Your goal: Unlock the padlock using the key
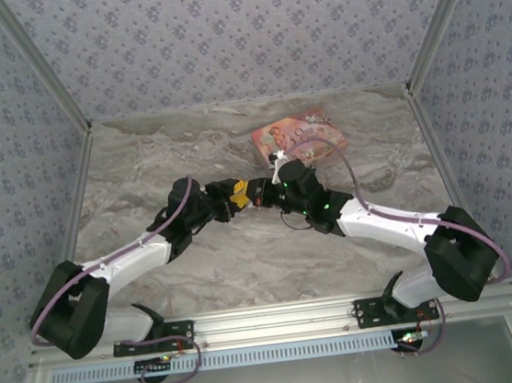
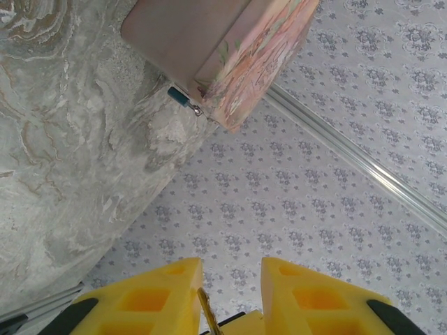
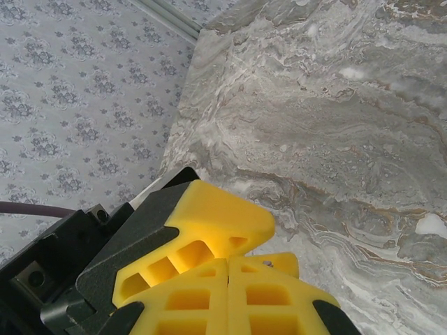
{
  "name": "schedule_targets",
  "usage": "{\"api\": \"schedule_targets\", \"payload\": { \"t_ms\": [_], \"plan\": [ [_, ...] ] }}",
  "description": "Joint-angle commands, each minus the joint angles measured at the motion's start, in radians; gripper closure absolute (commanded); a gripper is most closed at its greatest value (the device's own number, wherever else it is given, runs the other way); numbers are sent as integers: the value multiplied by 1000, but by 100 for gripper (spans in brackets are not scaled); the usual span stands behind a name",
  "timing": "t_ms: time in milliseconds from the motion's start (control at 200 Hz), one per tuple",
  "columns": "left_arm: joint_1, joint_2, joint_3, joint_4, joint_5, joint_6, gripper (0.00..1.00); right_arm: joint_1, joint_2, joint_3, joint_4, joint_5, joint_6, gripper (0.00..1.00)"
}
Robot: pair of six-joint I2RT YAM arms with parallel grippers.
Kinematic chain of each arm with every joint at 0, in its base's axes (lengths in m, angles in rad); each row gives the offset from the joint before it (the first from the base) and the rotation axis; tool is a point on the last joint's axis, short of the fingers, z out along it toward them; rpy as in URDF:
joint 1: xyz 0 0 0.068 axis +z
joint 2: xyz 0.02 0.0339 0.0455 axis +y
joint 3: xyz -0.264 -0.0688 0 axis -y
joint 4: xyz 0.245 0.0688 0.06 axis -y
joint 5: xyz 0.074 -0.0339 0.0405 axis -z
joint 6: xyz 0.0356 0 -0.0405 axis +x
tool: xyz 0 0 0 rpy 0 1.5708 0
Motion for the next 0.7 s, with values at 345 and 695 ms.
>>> {"api": "schedule_targets", "payload": {
  "t_ms": [345,695],
  "plan": [
    [0,-6,-16,-4,-13,-248,83,8,-45,-18,8,9,9,100],
    [1,-7,-20,1,-12,-247,96,7,-51,-20,6,14,8,100]
  ]
}}
